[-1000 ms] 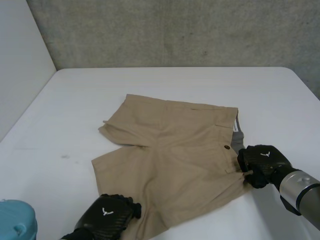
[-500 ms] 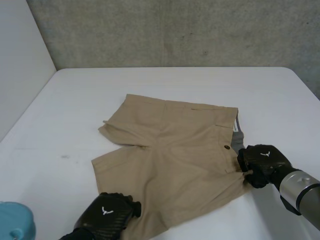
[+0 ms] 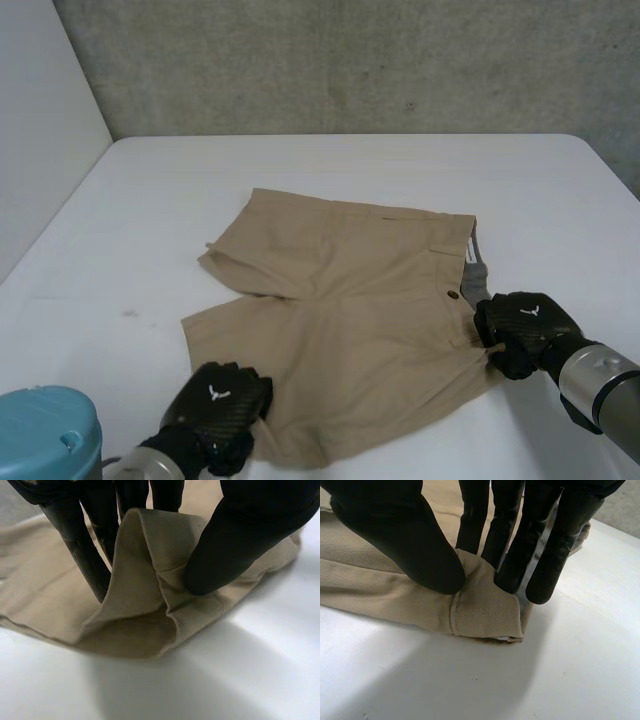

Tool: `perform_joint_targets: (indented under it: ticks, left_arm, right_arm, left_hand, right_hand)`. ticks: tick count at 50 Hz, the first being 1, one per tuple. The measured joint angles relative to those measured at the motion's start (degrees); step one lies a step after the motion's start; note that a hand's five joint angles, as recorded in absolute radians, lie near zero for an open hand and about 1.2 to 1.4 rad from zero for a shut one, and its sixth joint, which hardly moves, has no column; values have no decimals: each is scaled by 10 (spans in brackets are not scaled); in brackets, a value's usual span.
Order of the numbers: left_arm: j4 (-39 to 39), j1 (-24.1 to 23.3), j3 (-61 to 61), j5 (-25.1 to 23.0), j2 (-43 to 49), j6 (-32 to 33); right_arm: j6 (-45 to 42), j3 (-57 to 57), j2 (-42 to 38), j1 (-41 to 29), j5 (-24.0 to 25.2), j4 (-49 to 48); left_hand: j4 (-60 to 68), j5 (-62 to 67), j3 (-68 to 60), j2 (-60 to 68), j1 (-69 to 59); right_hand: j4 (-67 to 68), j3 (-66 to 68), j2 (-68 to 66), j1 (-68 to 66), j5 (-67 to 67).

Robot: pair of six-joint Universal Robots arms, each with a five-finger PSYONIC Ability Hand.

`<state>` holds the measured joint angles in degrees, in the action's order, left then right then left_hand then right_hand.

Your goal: Fold the shorts.

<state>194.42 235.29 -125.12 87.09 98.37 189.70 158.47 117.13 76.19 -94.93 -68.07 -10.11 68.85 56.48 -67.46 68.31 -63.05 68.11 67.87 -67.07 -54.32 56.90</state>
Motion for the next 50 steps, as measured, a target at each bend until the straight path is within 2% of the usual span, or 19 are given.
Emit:
perform_joint_targets:
  ticks: [13,20,25,33,40,50]
  left_arm:
    - [7,39,64,1,-19,1]
    - [8,84,166,-4,-12,1]
    - [9,98,254,-5,34,2]
    - [7,106,471,-7,206,20]
    - [20,118,658,-21,367,74]
    - [42,128,854,-44,529,100]
  right_arm:
    - [-1,-27,37,-2,-1,1]
    - [1,-98,52,-27,-5,1]
    - [4,-163,30,-51,-17,-4]
    - [3,-320,-106,-96,-70,-28]
    - [0,-452,-233,-111,-115,-71]
    - [-29,-582,-355,-124,-141,-124]
  left_hand:
    - [1,0,-3,1,0]
    - [1,0,-3,1,0]
    - [1,0,-3,1,0]
    - [1,0,-5,2,0]
    - [2,0,-5,3,0]
    - [2,0,-5,3,0]
  right_hand:
    - [0,0,0,0,0]
    - [1,0,0,0,0]
    - [2,0,0,0,0]
    - [3,0,0,0,1]
    - [3,0,0,0,2]
    - [3,0,0,0,2]
